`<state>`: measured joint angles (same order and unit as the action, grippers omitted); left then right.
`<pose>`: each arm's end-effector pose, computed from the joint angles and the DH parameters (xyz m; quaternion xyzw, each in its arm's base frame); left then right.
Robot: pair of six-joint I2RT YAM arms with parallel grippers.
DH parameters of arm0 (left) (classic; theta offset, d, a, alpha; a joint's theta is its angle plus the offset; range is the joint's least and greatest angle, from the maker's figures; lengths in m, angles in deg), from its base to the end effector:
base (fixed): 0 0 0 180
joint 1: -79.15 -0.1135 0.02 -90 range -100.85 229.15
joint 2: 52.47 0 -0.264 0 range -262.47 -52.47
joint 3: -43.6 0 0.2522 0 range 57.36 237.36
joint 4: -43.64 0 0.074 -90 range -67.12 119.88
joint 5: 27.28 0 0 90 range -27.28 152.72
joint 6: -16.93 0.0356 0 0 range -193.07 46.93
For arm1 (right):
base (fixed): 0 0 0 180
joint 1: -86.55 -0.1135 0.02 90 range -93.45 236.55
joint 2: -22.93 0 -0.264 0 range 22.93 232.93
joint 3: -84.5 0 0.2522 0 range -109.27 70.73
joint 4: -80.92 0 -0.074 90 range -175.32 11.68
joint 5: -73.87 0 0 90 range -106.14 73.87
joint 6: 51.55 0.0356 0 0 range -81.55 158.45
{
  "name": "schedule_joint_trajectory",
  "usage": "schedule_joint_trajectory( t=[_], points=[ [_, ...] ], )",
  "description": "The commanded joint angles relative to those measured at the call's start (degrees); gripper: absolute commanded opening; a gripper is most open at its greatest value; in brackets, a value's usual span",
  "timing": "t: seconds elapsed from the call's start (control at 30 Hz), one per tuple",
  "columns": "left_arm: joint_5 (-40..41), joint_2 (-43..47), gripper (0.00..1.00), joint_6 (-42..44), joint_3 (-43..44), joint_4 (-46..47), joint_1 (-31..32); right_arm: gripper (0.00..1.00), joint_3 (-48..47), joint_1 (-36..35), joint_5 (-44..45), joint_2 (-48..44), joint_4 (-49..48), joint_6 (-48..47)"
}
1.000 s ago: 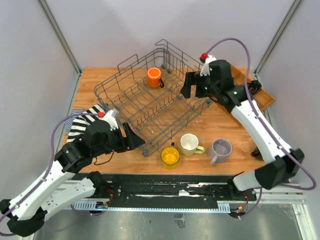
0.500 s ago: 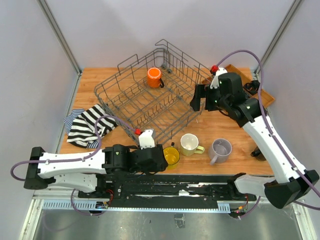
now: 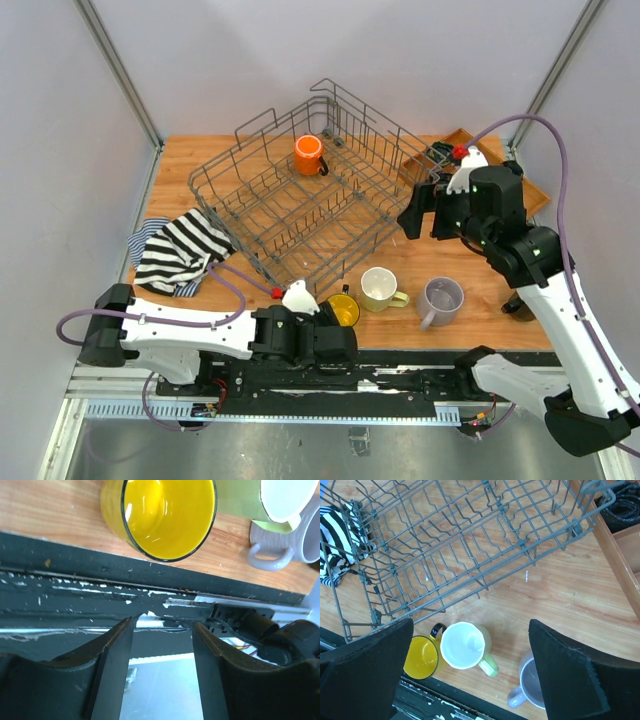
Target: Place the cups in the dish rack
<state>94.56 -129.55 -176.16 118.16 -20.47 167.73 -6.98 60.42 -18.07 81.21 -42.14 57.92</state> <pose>0.0251 -0.2537 0.2640 -0.1740 0.9272 -0.2211 0.2474 0.1723 0.0859 0.4320 -0.0579 0.8354 0.2248 0.4983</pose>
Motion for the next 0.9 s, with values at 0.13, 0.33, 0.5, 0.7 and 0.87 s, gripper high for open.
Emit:
schedule_joint_trajectory(
  t=[0.13, 0.33, 0.5, 0.7, 0.87],
  points=[
    [1.47, -0.75, 0.56, -31.63, -2.47, -2.8, 3.27, 0.98, 2.36, 0.04, 1.55, -4.45, 3.88, -1.7],
    [1.91, -3.77, 0.51, -45.04, -2.11, -3.46, 5.88, 0.98, 2.88, 0.78, 2.38, -7.31, 5.75, -3.09],
    [4.99, -9.83, 0.49, -50.18, 6.15, -9.22, 6.44, 0.98, 4.2, 1.23, 2.13, -9.58, 6.37, -3.56],
    [9.25, -12.04, 0.55, -52.78, 8.1, -7.88, 6.8, 0.98, 5.24, 1.3, 2.23, -11.23, 7.07, -4.04],
    [12.52, -12.66, 0.56, -52.83, 10.51, -12.14, 6.0, 0.98, 4.83, 1.51, 3.48, -12.09, 8.03, -5.44]
  ],
)
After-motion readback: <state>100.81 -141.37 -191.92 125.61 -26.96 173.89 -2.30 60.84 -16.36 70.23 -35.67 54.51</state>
